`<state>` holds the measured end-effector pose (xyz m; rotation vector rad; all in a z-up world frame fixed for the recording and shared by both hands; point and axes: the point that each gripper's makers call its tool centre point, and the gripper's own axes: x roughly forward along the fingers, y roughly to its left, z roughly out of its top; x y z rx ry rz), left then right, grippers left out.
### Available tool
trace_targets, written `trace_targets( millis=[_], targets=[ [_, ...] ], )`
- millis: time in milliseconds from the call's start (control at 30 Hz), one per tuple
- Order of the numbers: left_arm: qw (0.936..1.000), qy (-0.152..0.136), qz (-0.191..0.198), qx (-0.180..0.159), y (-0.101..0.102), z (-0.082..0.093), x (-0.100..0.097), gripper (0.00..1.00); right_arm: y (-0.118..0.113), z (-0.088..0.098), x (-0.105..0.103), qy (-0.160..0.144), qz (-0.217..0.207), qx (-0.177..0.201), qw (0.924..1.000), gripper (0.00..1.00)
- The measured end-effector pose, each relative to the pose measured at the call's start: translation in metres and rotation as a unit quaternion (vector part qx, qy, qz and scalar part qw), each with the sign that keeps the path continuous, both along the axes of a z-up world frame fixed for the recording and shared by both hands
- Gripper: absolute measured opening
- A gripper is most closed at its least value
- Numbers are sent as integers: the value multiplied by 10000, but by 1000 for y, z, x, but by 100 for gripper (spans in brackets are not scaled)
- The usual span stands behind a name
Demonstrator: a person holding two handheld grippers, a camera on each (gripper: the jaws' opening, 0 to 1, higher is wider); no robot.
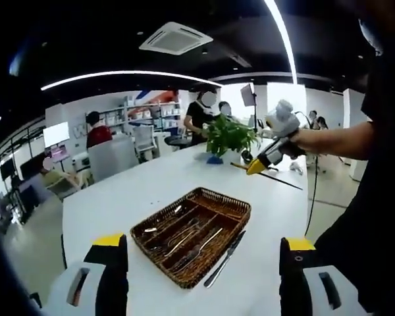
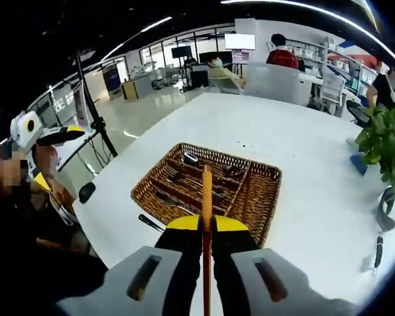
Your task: Arrange the knives, forks, and spoons in their matching storage slots by inserting each utensil handle-first until every utensil is classified and aligned in the correct compartment
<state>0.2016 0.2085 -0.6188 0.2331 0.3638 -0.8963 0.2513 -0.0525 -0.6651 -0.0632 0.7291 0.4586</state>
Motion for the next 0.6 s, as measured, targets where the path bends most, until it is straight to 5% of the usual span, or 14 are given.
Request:
trace_targets(
  millis=[167,600],
  targets=[
    [9999,-106,-42,-107,14,10,1,100,5,5,0,0,-197,-176,9997,3],
    [9994,-164,-192,-247,44,-2,7,100,-14,0,-3,112,-859,-411,9954,3]
  ],
)
